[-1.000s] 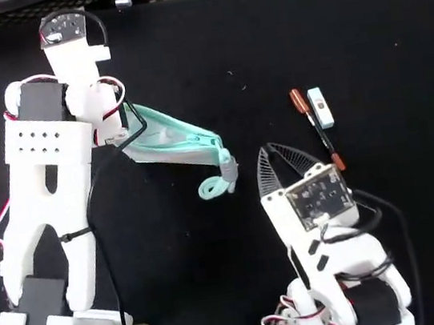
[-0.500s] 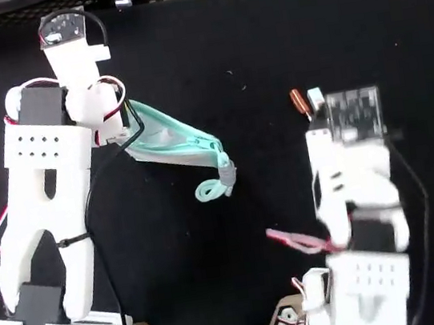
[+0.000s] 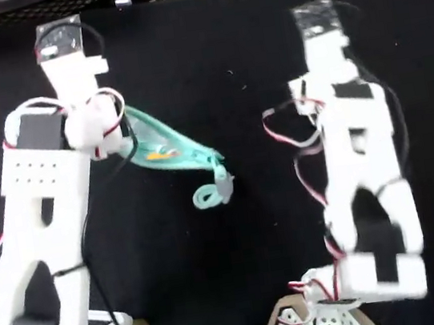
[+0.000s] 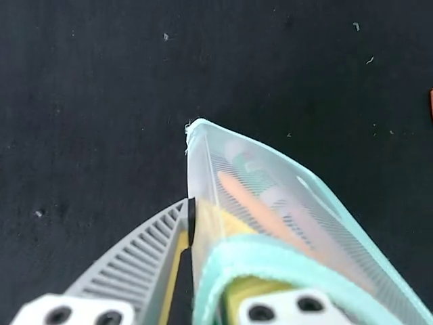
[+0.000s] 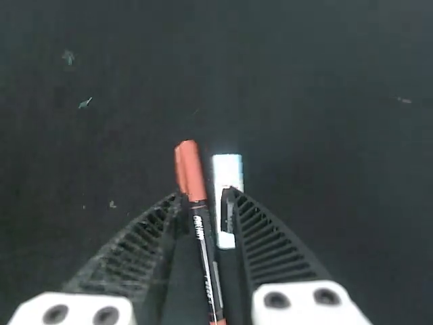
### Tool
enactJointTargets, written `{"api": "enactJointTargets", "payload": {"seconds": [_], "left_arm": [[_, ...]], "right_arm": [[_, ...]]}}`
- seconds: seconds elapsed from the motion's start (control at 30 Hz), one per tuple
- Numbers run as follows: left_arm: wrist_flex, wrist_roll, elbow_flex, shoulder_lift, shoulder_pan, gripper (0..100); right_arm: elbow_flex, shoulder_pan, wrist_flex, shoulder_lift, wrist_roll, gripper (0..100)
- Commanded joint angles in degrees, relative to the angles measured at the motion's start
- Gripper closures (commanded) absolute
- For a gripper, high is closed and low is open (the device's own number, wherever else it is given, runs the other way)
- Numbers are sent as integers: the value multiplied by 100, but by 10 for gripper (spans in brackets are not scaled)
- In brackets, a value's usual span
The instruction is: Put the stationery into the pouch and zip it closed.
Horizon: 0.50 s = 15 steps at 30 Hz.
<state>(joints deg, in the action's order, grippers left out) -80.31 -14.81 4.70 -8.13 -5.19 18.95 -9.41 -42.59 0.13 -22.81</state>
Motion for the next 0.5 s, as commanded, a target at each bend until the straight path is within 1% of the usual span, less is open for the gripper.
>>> {"api": "enactJointTargets", "payload": {"seconds": [0.0,0.17,0.47], "left_arm": [[756,26,1323,-360,127,970],[976,26,1666,-475,127,970],[1055,18,1631,44,136,970]], "right_arm": [[-1077,369,-352,760,-396,896],[-1965,492,-360,1859,-914,895],[-3521,237,-492,3679,-967,895]]}}
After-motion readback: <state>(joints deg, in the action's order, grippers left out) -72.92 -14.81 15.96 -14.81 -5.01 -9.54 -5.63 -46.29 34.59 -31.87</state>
